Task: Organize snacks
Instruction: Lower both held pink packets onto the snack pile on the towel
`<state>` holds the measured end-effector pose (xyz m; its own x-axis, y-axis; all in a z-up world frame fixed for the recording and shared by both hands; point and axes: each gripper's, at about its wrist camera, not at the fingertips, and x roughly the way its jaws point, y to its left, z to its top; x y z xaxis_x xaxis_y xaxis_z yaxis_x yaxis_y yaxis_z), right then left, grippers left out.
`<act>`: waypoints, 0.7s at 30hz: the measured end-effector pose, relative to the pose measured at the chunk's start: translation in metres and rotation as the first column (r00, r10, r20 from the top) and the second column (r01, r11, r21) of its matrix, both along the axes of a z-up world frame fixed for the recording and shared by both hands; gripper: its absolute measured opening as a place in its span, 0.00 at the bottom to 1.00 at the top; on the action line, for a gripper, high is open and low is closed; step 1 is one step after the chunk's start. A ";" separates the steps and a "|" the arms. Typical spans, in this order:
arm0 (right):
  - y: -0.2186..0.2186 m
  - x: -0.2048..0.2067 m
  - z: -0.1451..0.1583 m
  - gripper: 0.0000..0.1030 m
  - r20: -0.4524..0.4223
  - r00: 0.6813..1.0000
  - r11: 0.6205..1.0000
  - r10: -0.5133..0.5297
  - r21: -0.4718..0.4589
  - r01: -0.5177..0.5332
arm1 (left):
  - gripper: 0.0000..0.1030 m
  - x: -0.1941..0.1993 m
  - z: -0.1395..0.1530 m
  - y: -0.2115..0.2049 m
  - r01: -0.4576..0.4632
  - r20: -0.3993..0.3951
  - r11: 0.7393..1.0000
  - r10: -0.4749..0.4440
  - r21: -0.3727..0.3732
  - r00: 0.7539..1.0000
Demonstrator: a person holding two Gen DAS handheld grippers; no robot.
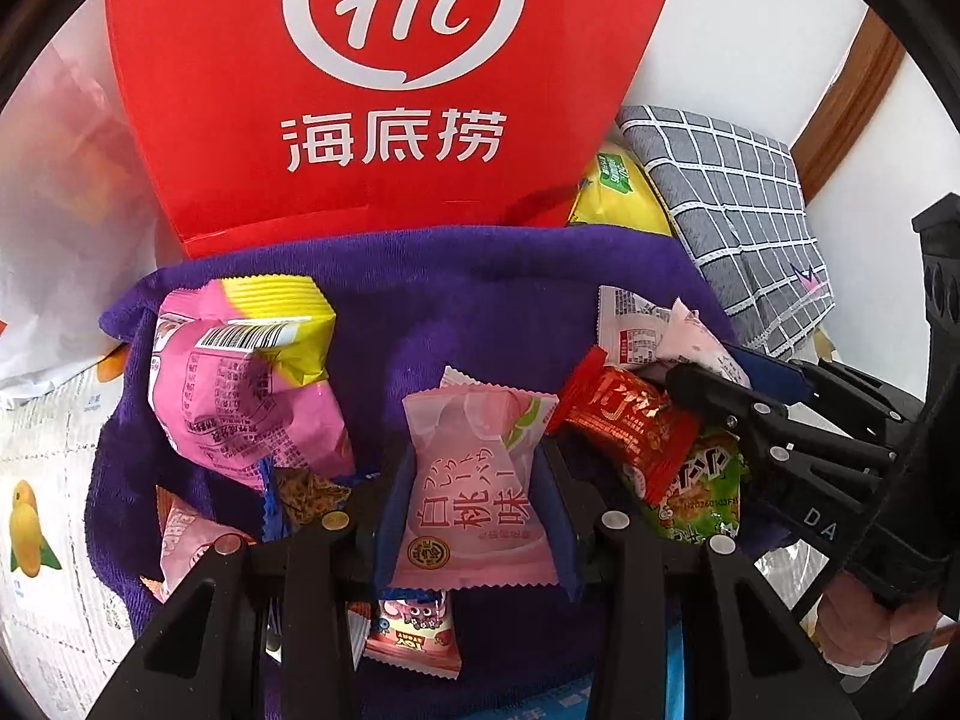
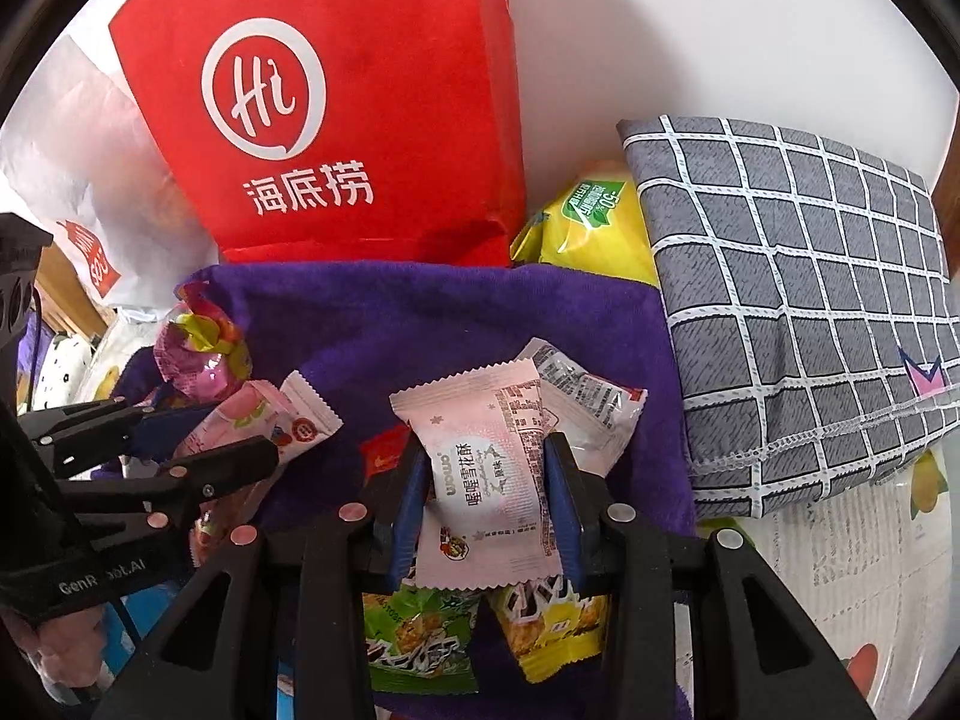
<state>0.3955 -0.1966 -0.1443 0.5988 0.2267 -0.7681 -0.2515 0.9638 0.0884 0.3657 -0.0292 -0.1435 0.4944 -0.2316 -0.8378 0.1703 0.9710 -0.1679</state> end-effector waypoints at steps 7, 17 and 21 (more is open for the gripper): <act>0.002 0.000 -0.001 0.37 0.011 1.000 0.999 0.011 -0.043 -0.011 | 0.38 0.003 -0.003 -0.001 -0.004 -0.016 1.000 0.004 -0.012 1.000; 0.001 0.000 0.000 0.38 0.017 1.000 0.999 0.013 -0.049 -0.012 | 0.39 0.004 -0.005 0.002 -0.001 -0.023 1.000 0.000 -0.016 1.000; 0.003 -0.002 0.001 0.38 0.020 0.999 0.998 0.024 -0.056 -0.023 | 0.39 0.006 -0.007 0.003 -0.003 -0.029 1.000 0.002 -0.023 1.000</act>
